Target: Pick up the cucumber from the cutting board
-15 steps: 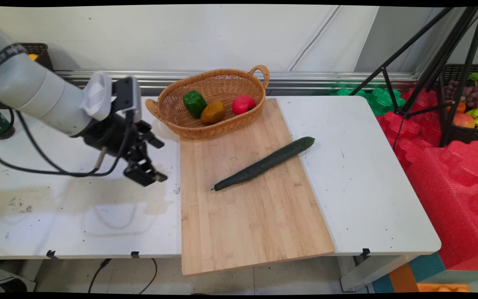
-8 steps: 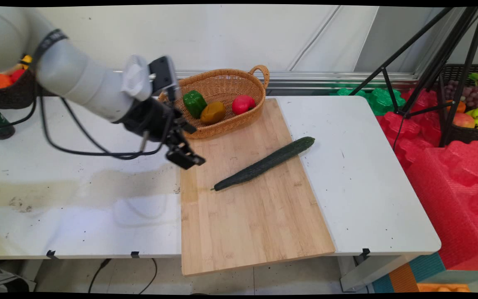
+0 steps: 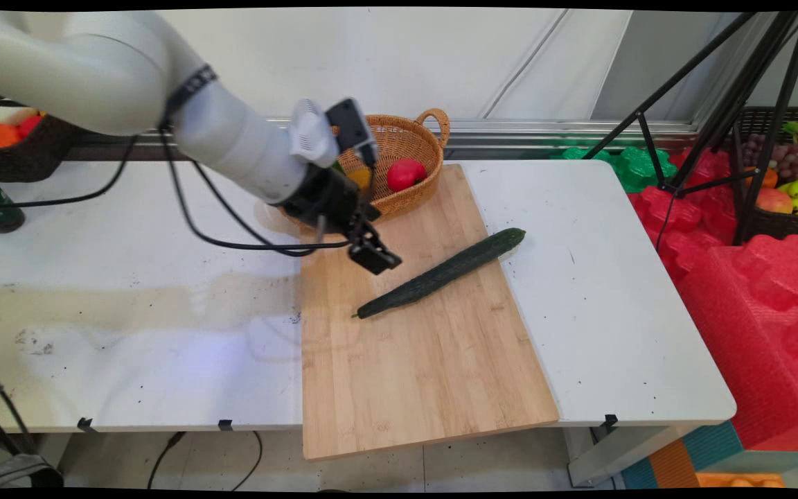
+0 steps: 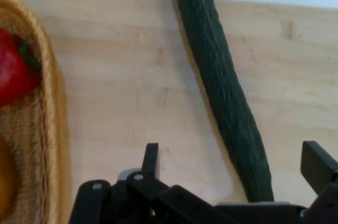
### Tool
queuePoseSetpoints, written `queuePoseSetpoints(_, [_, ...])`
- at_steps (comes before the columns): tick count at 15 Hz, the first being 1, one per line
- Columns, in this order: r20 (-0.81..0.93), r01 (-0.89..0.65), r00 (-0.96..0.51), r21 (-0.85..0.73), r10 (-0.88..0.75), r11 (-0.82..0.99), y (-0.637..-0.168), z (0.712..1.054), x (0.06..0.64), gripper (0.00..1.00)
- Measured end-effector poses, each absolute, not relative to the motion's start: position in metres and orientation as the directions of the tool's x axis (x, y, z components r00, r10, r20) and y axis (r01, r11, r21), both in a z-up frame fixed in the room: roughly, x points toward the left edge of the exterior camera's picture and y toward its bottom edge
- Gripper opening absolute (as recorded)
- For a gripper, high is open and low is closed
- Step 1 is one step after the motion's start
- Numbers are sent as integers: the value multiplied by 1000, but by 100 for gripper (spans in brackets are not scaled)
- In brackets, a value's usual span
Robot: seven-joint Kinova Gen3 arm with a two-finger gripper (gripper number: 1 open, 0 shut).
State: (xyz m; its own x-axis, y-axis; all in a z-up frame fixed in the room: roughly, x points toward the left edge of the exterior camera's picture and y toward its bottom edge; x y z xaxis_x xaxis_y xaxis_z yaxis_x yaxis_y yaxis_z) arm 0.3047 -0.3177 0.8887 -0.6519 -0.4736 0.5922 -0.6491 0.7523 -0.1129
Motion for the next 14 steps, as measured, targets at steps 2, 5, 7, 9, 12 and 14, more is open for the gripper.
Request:
queuePoseSetpoints(2, [592, -649, -650, -108, -476, 753, -328, 879, 294, 100])
queuePoseSetpoints(5, [588, -648, -651, -101, -480, 755, -343, 864, 279, 100])
queuePoseSetpoints(7, [586, -648, -651, -96, -483, 756, -351, 854, 271, 100])
queuePoseSetpoints(9, [582, -648, -651, -90, -488, 757, -358, 844, 264, 100])
queuePoseSetpoints(12, [573, -649, -649, -75, -500, 757, -367, 828, 254, 100])
queuePoseSetpoints(14, [567, -651, -647, -65, -509, 756, -371, 817, 248, 100])
